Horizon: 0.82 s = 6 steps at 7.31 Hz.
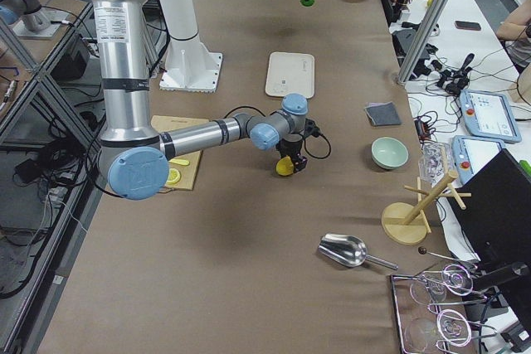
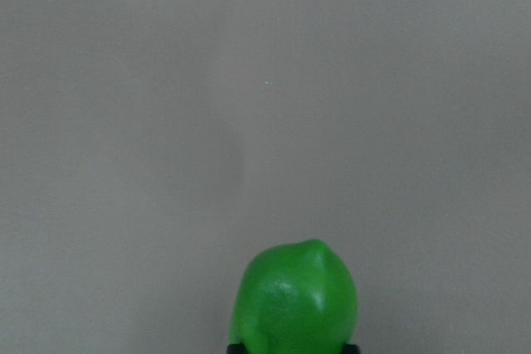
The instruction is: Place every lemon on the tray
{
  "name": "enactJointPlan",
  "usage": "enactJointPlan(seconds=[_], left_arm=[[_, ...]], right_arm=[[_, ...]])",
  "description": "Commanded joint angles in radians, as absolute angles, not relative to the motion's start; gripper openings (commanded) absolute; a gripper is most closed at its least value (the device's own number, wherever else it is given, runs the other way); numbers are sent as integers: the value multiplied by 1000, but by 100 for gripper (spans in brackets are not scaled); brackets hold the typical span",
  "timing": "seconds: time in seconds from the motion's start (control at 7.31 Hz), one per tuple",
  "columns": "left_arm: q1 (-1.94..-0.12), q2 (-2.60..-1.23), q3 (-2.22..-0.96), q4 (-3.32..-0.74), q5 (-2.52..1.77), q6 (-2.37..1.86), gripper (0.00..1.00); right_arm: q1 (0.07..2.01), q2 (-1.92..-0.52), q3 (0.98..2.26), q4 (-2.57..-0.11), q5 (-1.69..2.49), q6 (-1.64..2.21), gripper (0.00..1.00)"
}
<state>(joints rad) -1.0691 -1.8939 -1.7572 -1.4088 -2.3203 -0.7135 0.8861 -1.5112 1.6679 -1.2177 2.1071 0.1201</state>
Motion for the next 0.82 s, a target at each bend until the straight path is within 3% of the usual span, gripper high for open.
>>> enactJointPlan(seconds=[0.0,0.27,0.68], left_arm=[[-1103,-1897,-1870,-1257,-2321,-689,0],[-1108,-1975,-1908,-1111,-2321,-689,0],[-1101,-2103,-1841,-1054,-2319,-712,0]], right_arm=[[922,-1508,1660,-1216,2186,149,18],[963,-1500,1750,-1216,2223,172,18],[939,-1392,1821,-1210,2233,316,19]])
